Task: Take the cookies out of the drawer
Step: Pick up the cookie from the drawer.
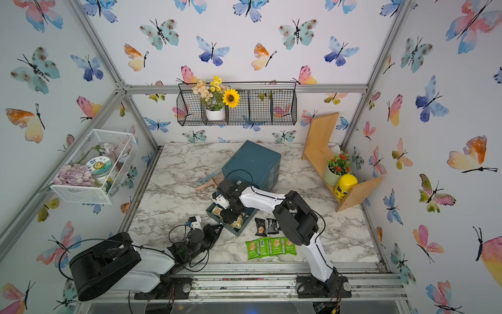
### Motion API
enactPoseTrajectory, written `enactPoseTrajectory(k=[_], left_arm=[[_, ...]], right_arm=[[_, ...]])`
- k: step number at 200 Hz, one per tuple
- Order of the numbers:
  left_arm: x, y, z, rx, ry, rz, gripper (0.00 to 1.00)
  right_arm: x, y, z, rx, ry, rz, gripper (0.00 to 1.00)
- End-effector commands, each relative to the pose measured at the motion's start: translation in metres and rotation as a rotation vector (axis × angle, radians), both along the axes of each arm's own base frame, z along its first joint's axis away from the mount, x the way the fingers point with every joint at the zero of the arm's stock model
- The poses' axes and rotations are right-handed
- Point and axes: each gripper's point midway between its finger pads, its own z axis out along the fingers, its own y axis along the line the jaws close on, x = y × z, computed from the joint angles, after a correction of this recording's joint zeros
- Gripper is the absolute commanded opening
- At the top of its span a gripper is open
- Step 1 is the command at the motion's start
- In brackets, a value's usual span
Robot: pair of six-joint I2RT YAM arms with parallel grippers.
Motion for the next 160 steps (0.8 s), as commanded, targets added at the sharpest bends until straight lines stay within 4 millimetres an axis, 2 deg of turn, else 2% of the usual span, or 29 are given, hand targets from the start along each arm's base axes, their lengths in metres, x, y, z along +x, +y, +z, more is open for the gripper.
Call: enactPoseTrajectory(k=[1, 29, 49, 82, 113, 160], left_arm=[[-0.006, 0.007, -0.018, 0.074, 0.042, -0.006, 0.0], [-0.006, 0.007, -0.018, 0.076, 0.044, -0.006, 0.0], [-0.006, 0.007, -0.018, 0.075, 0.044, -0.006, 0.0], [-0.005, 0.008, -0.017, 0.075, 0.043, -0.003, 0.0], [-0.006, 0.008, -0.017, 0.078, 0.043, -0.003, 0.0], [-0.005, 0.007, -0.018, 0.078, 0.044, -0.005, 0.0]], right_arm=[[0.02, -0.017, 0.001, -0.104, -0.105, -0.077, 0.47], [0.046, -0.023, 0.031, -0.103, -0.246, -0.164, 0.43], [0.051, -0.016, 0.043, -0.058, -0.27, -0.179, 0.44], [0.046, -0.014, 0.043, -0.058, -0.23, -0.181, 0.52], [0.029, -0.008, 0.045, -0.033, -0.221, -0.122, 0.57], [0.016, -0.013, 0.022, -0.089, -0.17, -0.074, 0.59]])
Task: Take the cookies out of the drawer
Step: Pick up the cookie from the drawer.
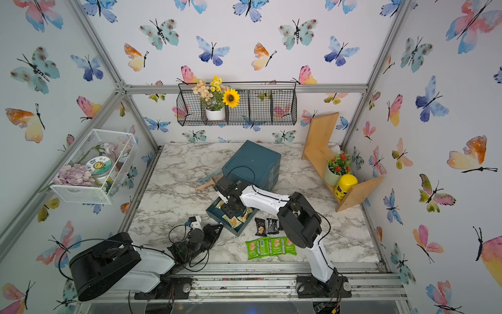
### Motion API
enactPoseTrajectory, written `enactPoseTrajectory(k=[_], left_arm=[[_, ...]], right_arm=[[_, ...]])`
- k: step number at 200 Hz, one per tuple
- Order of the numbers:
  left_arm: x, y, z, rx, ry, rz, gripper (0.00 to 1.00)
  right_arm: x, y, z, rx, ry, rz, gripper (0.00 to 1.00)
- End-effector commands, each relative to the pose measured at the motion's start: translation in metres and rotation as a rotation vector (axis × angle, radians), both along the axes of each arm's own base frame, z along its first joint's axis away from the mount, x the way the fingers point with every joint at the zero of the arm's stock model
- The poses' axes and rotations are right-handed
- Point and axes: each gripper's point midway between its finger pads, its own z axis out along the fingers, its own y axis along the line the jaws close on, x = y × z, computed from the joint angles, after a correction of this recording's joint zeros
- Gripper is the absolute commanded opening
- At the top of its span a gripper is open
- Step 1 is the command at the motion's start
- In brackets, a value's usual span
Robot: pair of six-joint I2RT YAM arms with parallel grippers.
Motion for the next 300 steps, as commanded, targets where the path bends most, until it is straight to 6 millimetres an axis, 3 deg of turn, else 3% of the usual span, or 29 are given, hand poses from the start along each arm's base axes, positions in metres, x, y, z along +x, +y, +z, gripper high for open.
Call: enactPoseTrajectory(k=[1, 109, 168, 226, 300], left_arm=[[-0.005, 0.007, -0.017, 0.077, 0.043, -0.004, 0.0], [-0.004, 0.006, -0.017, 0.076, 0.044, -0.005, 0.0], [-0.004, 0.006, -0.018, 0.077, 0.044, -0.006, 0.0], [-0.004, 0.004, -0.018, 0.073, 0.046, -0.008, 0.0], [-0.004, 0.005, -0.017, 0.073, 0.045, -0.006, 0.0]], right_arm=[[-0.011, -0.003, -0.004, -0.02, 0.031, 0.028, 0.59], [-0.036, 0.007, -0.04, -0.035, 0.154, 0.077, 0.61], [-0.036, -0.011, -0.066, -0.129, 0.16, 0.043, 0.6], [-0.019, -0.028, -0.062, -0.199, 0.069, -0.046, 0.51], [-0.01, -0.014, -0.037, -0.114, 0.018, -0.063, 0.32]])
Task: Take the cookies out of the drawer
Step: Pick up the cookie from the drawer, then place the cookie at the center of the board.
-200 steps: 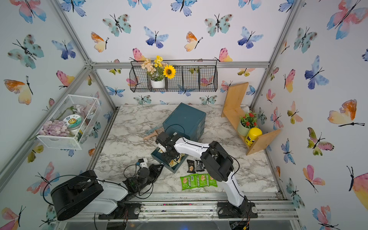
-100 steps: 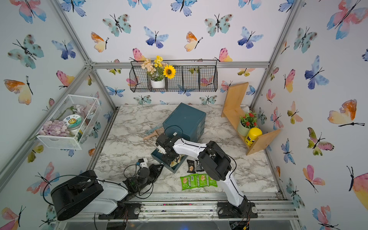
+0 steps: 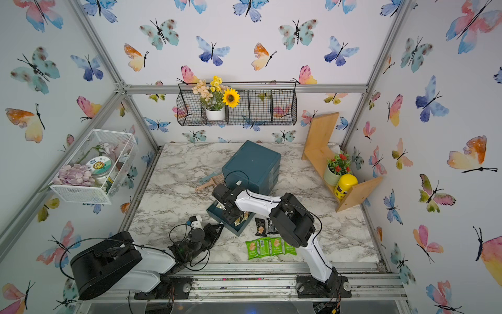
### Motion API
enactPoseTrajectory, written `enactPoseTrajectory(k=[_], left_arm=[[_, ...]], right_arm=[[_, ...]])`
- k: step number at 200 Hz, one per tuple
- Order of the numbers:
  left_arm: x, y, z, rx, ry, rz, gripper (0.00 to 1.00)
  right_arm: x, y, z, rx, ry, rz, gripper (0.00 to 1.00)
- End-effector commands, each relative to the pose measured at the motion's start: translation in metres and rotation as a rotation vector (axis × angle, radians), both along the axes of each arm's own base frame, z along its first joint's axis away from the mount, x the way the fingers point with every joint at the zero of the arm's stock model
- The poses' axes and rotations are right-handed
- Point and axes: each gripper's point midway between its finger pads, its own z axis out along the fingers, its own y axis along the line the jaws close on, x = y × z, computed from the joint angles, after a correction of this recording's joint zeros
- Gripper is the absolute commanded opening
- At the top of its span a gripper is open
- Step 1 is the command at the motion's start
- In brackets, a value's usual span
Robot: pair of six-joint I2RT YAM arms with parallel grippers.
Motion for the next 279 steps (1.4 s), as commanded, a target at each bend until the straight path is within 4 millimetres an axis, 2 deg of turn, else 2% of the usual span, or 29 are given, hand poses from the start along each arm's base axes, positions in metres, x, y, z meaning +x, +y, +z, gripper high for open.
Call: enactPoseTrajectory(k=[1, 49, 138, 170, 218, 247, 279], left_arm=[[-0.006, 0.007, -0.017, 0.071, 0.043, -0.006, 0.0], [-0.005, 0.007, -0.017, 0.072, 0.041, -0.005, 0.0], [-0.005, 0.008, -0.017, 0.072, 0.041, -0.003, 0.0], [-0.005, 0.007, -0.016, 0.071, 0.04, -0.003, 0.0], [-0.005, 0.007, -0.016, 0.072, 0.04, -0.003, 0.0], [-0.005, 0.007, -0.016, 0.07, 0.039, -0.002, 0.0], [-0.005, 0.007, -0.016, 0.069, 0.04, -0.003, 0.0]], right_arm=[[-0.001, -0.008, -0.002, -0.024, -0.009, -0.022, 0.32], [0.003, 0.001, 0.029, 0.057, -0.047, -0.023, 0.19], [-0.003, -0.001, 0.063, 0.114, -0.061, -0.03, 0.18], [-0.009, -0.006, 0.086, 0.146, -0.066, -0.037, 0.18], [-0.031, -0.031, 0.106, 0.16, -0.046, -0.068, 0.18], [-0.046, -0.058, 0.108, 0.145, -0.036, -0.112, 0.19], [-0.063, -0.088, 0.102, 0.134, -0.022, -0.166, 0.2]])
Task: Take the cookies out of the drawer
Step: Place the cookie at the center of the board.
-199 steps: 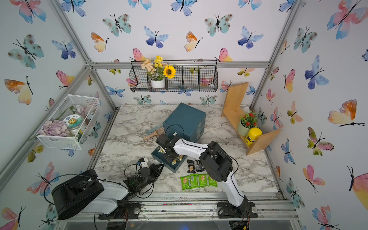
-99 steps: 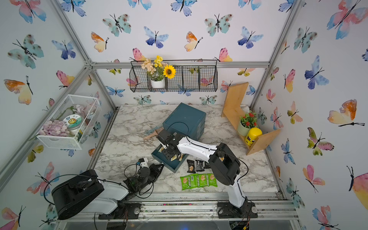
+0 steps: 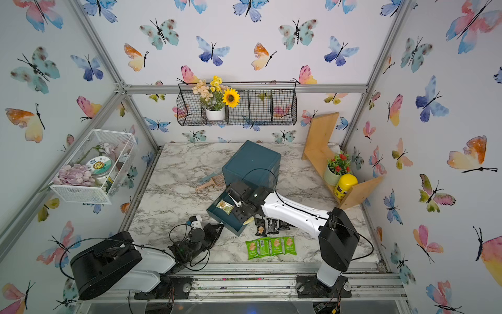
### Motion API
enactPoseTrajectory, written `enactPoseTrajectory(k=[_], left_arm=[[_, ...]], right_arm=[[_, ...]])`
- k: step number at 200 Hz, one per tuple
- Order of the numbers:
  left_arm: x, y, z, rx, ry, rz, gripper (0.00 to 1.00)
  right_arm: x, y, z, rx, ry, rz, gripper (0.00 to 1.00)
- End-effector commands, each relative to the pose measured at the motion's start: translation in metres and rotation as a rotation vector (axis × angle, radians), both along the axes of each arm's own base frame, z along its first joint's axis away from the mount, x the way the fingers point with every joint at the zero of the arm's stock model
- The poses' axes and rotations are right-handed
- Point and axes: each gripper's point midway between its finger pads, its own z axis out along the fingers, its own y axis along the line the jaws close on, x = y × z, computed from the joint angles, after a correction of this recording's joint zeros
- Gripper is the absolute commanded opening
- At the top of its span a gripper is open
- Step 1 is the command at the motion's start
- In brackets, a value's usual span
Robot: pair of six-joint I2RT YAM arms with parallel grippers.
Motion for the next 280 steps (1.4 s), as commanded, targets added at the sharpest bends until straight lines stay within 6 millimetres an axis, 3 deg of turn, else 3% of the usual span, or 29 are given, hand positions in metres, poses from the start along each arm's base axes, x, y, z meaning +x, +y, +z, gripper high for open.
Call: enactPoseTrajectory(k=[1, 47, 87, 115, 170, 195, 236, 280], left_arm=[[-0.005, 0.007, -0.016, 0.069, 0.04, -0.002, 0.0], [-0.005, 0.007, -0.016, 0.072, 0.039, -0.002, 0.0], [-0.004, 0.004, -0.015, 0.07, 0.037, -0.01, 0.0], [-0.004, 0.004, -0.015, 0.069, 0.038, -0.011, 0.0], [-0.006, 0.007, -0.016, 0.069, 0.041, -0.005, 0.0], [-0.006, 0.008, -0.015, 0.066, 0.04, -0.006, 0.0], [-0.007, 0.009, -0.016, 0.069, 0.042, -0.003, 0.0], [-0.007, 0.009, -0.015, 0.068, 0.039, -0.002, 0.0]], right_arm=[[-0.015, -0.023, -0.005, -0.024, 0.032, -0.054, 0.2], [-0.019, -0.074, -0.019, -0.076, 0.058, -0.181, 0.2], [0.007, -0.115, -0.02, -0.033, 0.063, -0.3, 0.2], [0.035, -0.141, -0.023, -0.011, 0.056, -0.375, 0.2], [0.094, -0.172, -0.038, 0.011, 0.064, -0.486, 0.2], [0.111, -0.18, -0.052, 0.007, 0.084, -0.505, 0.2], [0.131, -0.184, -0.072, -0.023, 0.093, -0.514, 0.2], [0.139, -0.192, -0.096, -0.074, 0.105, -0.537, 0.2]])
